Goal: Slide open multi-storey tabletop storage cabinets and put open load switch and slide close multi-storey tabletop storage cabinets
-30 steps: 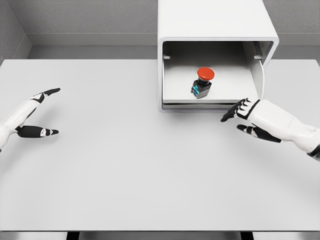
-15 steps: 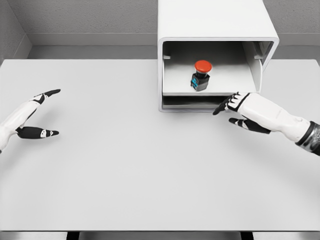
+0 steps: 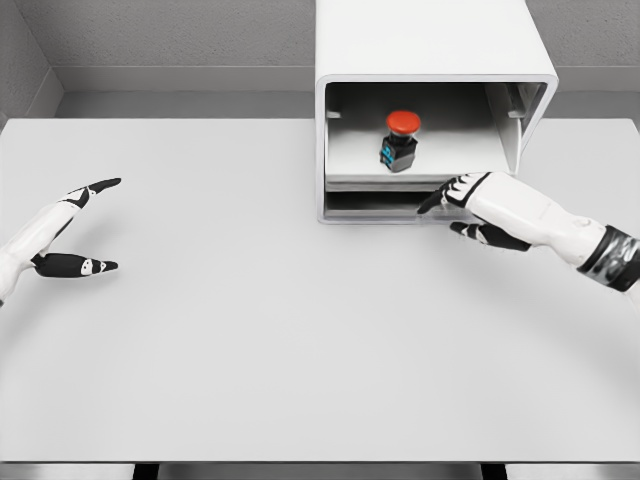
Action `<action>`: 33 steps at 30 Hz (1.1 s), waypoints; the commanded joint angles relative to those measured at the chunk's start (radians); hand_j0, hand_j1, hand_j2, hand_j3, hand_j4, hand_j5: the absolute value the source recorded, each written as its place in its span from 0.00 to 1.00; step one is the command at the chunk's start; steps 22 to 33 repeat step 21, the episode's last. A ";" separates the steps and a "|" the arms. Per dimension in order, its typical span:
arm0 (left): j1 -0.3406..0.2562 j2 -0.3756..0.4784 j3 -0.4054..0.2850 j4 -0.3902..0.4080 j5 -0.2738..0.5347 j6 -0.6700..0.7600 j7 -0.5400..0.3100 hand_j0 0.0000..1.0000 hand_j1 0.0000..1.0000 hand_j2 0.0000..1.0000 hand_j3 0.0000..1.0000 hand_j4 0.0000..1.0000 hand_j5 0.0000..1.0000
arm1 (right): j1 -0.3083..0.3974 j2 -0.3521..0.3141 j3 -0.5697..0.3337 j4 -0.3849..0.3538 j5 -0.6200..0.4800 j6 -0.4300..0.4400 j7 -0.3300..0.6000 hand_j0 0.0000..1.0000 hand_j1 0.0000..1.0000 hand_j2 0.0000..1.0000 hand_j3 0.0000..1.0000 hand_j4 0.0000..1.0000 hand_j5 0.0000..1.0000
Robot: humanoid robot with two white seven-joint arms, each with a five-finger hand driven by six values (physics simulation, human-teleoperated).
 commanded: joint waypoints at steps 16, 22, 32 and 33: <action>0.003 0.001 -0.001 0.003 0.006 0.002 0.000 1.00 1.00 1.00 1.00 1.00 1.00 | 0.097 -0.135 -0.100 0.028 -0.013 0.001 -0.022 0.68 0.68 0.68 0.68 0.68 0.68; 0.005 0.000 -0.004 0.003 0.005 0.002 0.000 1.00 1.00 1.00 1.00 1.00 1.00 | 0.109 -0.143 -0.110 0.010 -0.013 0.001 -0.041 0.68 0.68 0.68 0.68 0.68 0.68; 0.005 0.000 -0.004 0.003 0.005 0.002 0.000 1.00 1.00 1.00 1.00 1.00 1.00 | 0.109 -0.143 -0.110 0.010 -0.013 0.001 -0.041 0.68 0.68 0.68 0.68 0.68 0.68; 0.005 0.000 -0.004 0.003 0.005 0.002 0.000 1.00 1.00 1.00 1.00 1.00 1.00 | 0.109 -0.143 -0.110 0.010 -0.013 0.001 -0.041 0.68 0.68 0.68 0.68 0.68 0.68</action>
